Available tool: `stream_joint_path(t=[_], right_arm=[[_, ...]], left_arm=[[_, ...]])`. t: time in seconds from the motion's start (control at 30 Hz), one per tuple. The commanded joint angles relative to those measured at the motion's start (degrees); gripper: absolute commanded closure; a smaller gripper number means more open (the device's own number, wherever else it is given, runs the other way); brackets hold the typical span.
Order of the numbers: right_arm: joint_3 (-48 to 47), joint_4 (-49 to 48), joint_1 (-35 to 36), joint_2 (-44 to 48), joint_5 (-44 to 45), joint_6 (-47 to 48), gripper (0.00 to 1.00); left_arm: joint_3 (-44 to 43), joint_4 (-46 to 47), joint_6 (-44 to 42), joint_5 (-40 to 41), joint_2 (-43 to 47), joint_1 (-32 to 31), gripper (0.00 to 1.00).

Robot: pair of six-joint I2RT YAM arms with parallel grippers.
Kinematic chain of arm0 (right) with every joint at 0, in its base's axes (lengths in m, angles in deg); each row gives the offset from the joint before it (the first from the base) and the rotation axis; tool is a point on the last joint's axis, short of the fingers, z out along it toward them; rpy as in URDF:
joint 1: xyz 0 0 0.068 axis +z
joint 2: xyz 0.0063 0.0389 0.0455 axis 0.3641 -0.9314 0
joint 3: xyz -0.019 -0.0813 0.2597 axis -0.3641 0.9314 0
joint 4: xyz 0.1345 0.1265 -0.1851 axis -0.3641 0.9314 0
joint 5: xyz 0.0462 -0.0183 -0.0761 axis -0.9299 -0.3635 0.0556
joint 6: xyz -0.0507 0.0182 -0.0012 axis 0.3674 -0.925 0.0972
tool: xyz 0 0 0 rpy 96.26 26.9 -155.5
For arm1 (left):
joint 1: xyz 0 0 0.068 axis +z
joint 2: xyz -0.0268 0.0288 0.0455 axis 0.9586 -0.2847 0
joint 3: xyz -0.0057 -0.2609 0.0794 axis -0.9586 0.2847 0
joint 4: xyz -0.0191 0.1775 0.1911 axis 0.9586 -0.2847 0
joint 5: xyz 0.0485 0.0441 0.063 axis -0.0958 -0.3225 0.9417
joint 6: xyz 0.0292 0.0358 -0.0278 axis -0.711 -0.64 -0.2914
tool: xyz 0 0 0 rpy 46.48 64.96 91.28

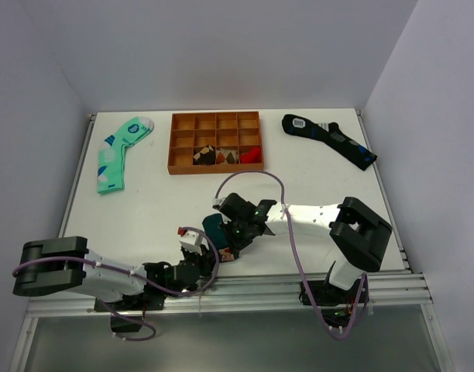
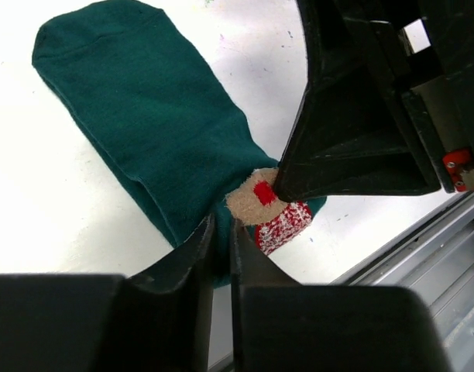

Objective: Roll the socks
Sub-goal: Roll the sock at the center of the board.

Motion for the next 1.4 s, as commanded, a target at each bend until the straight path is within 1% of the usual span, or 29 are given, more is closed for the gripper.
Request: stream_joint_path(t=[0.0, 0.03, 0.1, 0.13, 0.2, 0.23, 0.33, 0.4, 0.6, 0.73, 0.9, 1.0, 1.07, 1.17, 1.23, 1.37], right_arm=[[0.6, -1.1, -0.3, 0.6, -0.3, 0.1, 0.90], [1.0, -1.7, -0.3, 0.9, -0.3, 0.1, 0.89], [1.7, -2.5, -0.2, 1.2, -0.2, -0.3, 0.88], [2.0, -2.8, -0.2, 1.6, -0.2, -0.3, 0.87], [3.0, -4.0, -0.3, 2.1, 0.1, -0.8, 0.84], [3.5, -4.5, -0.3, 2.7, 0.3, -0.9, 0.80], [5.6, -7.6, -0.3, 4.0, 0.2, -1.8, 0.74], [7.0, -9.7, -0.2, 4.5, 0.3, -2.4, 0.73], [10.2, -14.1, -0.3, 6.9, 2.4, -4.3, 0.64], [11.7, -16.5, -0.3, 10.1, 5.3, -5.2, 0.61], [15.2, -21.3, -0.3, 15.5, 8.4, -5.1, 0.58], [17.7, -23.5, -0.3, 21.6, 10.5, -4.0, 0.57], [19.6, -27.1, -0.3, 23.7, 10.6, -2.7, 0.56], [22.0, -29.5, -0.3, 26.9, 11.7, -1.1, 0.55], [23.7, -33.0, -0.3, 27.9, 11.0, -0.1, 0.55], [30.8, -41.6, -0.2, 31.2, 9.3, 0.9, 0.55]], left_arm=[[0.0, -2.4, 2.5, 0.8, -1.9, -0.3, 0.89], [0.0, -2.4, 3.0, 0.6, -2.1, -0.3, 0.94], [0.3, -2.7, 4.6, 0.1, -2.4, -0.3, 0.99], [0.6, -2.7, 5.1, 0.0, -2.3, -0.3, 1.00], [0.7, -4.6, 6.8, -0.5, -1.5, -0.3, 1.00], [0.7, -5.2, 7.5, -0.7, -1.0, -0.3, 1.00], [0.4, -8.4, 8.7, -3.0, 1.2, -0.2, 1.00], [0.0, -11.3, 9.6, -4.5, 2.6, 0.5, 1.00], [-0.6, -15.8, 10.9, -12.0, 5.1, 4.9, 1.00], [-1.8, -18.8, 11.4, -16.0, 5.1, 8.3, 1.00], [-4.0, -21.5, 12.4, -19.8, 2.6, 10.5, 1.00], [-5.1, -22.2, 12.1, -23.0, 1.1, 12.6, 1.00], [-5.4, -22.5, 11.9, -24.8, 0.4, 13.9, 1.00], [-6.3, -24.0, 11.6, -27.5, 0.2, 15.7, 1.00], [-7.2, -25.9, 11.2, -29.6, 0.3, 17.2, 1.00], [-8.2, -28.0, 9.7, -35.3, 1.1, 21.1, 1.00]])
